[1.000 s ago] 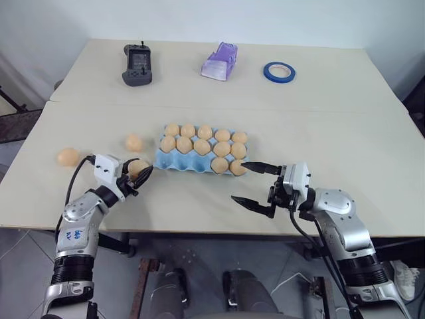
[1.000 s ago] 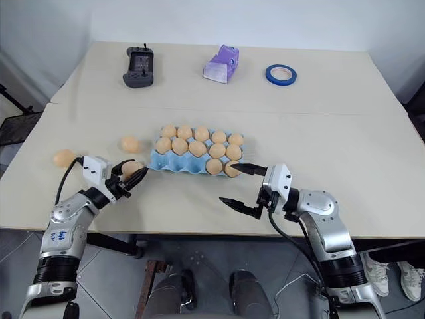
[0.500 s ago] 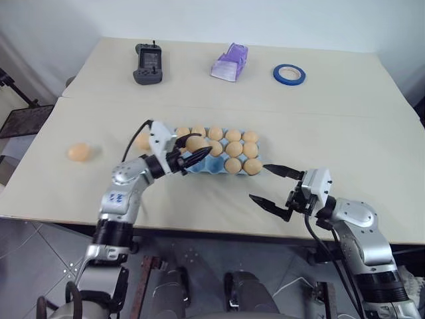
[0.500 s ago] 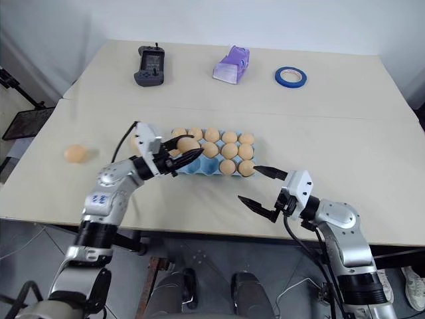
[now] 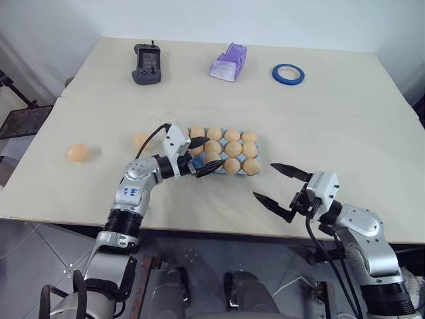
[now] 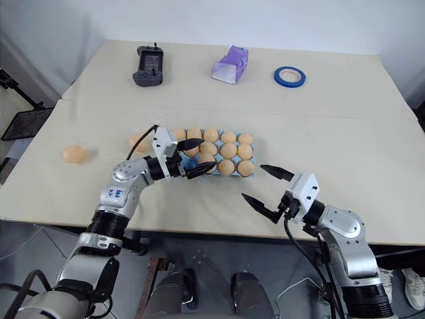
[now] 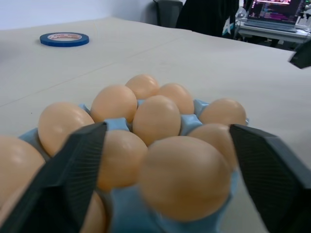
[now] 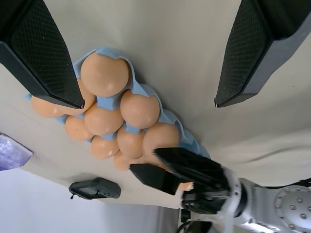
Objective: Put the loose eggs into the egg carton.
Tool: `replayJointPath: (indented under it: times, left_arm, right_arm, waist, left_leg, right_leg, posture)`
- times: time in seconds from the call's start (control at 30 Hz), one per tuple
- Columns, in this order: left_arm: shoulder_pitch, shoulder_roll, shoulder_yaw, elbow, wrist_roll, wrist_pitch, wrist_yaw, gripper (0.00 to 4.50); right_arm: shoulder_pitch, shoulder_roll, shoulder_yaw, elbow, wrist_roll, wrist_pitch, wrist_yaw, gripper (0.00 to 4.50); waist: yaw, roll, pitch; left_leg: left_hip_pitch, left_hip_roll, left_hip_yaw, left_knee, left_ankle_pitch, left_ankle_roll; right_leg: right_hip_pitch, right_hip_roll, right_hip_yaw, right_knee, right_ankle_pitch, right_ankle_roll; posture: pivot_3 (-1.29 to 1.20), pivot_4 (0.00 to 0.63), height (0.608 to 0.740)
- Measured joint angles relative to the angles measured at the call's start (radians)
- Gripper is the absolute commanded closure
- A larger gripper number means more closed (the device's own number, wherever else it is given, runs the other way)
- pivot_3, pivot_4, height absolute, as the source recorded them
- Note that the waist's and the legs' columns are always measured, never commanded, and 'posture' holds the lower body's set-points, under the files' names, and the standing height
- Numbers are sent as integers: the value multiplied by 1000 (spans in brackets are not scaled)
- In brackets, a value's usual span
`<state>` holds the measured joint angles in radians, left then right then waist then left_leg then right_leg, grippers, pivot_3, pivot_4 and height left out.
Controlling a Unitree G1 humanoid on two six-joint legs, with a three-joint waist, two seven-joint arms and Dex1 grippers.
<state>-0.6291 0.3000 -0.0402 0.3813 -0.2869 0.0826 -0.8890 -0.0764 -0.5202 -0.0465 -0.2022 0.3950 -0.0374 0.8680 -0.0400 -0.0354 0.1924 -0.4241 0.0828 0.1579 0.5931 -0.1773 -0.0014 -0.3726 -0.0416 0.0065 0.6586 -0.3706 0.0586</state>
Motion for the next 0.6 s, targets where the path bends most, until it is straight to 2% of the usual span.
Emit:
replayJointPath:
  times: [0.17, 0.37, 0.6]
  left_arm:
    - [78, 71, 37, -143, -29, 28, -25, 14]
    - [343, 212, 271, -326, -102, 53, 41, 14]
    - [587, 183, 475, -399, -109, 7, 230, 14]
  right_arm:
    - [-38, 6, 9, 24, 0, -3, 15, 0]
    - [-125, 28, 45, 139, -1, -10, 73, 0]
    - [-204, 89, 89, 238, -18, -93, 135, 0]
  waist:
    - [-3, 0, 0]
    - [-23, 0, 0]
    - [-13, -1, 0]
  left_leg:
    - [0, 0, 0, 0, 0, 0]
    - [1, 2, 0, -1, 1, 0]
    - [1, 0, -2, -1, -1, -1]
  right_leg:
    - [0, 0, 0, 0, 0, 0]
    - [-1, 1, 0, 1, 0, -1]
    - [0, -3, -2, 0, 0, -1]
  posture:
    - [0, 150, 740]
    - [0, 150, 740]
    - [0, 150, 740]
